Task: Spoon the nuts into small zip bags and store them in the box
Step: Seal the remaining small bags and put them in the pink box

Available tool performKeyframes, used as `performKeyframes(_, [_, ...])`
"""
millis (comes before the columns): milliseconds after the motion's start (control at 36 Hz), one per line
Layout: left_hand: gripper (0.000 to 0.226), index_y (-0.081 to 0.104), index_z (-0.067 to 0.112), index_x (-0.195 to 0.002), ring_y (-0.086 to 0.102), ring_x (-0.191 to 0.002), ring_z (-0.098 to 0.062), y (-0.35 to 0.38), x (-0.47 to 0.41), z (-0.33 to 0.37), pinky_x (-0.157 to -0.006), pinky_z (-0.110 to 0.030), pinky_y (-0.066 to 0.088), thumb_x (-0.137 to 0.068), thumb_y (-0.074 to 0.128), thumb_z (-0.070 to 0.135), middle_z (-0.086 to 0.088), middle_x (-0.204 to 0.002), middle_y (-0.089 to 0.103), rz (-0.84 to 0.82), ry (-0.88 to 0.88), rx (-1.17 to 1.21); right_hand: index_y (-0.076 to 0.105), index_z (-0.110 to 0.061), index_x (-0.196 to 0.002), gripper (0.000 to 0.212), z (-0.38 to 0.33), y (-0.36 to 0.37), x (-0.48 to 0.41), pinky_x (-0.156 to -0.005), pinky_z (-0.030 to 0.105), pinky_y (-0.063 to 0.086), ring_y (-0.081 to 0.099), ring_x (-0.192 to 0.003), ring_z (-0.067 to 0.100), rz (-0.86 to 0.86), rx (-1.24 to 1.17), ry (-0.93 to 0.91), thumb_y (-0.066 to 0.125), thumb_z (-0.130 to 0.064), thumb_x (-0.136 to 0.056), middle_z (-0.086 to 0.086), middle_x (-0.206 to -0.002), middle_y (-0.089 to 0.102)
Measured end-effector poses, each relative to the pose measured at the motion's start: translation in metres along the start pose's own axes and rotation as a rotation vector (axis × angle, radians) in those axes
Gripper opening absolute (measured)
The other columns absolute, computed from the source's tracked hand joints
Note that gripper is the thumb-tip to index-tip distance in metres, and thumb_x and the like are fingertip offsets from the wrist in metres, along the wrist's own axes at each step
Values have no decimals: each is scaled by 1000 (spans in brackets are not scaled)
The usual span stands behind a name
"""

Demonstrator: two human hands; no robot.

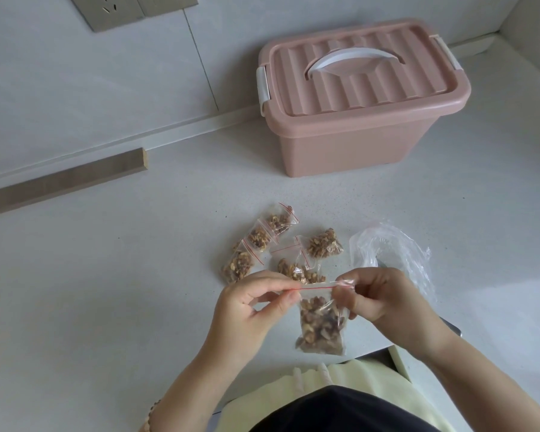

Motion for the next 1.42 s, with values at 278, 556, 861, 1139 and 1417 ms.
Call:
performKeyframes(278, [18,67,23,-88,64,-74,0,3,3,3,-68,-11,49,-83,60,39,14,-86,67,67,158,-172,66,-6,-64,18,-1,1,-1,-53,14,44,51,-47,5,-31,-78,21,61,-3,-81,-3,-50,61])
performKeyframes(556, [19,55,23,-88,57,-75,0,13,8,4,-68,-6,46,-94,43,37,10,-88,57,170,279,-417,66,-8,-62,21,-2,3,1,-52,12,42,51,-47,2,15,-58,-7,63,0,-81,-3,-50,60])
performKeyframes(861, [9,63,27,-87,58,-75,2,15,5,7,-69,-11,46,-84,60,34,22,-83,58,-2,186,-317,69,-14,-66,21,-7,6,5,-53,10,41,53,-49,0,-24,60,-35,64,0,-82,-6,-54,63])
performKeyframes(1139, [6,56,27,-82,52,-74,4,22,8,11,-66,-8,42,-87,52,26,22,-81,53,79,213,-472,68,-18,-66,21,-4,6,6,-53,13,43,53,-50,5,55,119,-66,66,-4,-80,-8,-56,64])
performKeyframes(1417, [11,68,26,-88,62,-74,-3,18,1,16,-65,-12,48,-80,63,30,11,-85,65,17,65,-250,65,-22,-64,28,-3,-1,4,-53,13,44,53,-49,6,106,87,-109,64,0,-81,-4,-54,61])
Point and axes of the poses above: each hand's wrist, its own x-axis away from the middle knuckle, its own y-axis out of the palm, z = x × y, the point moved 3 cm from there along -x, towards the middle knuckle
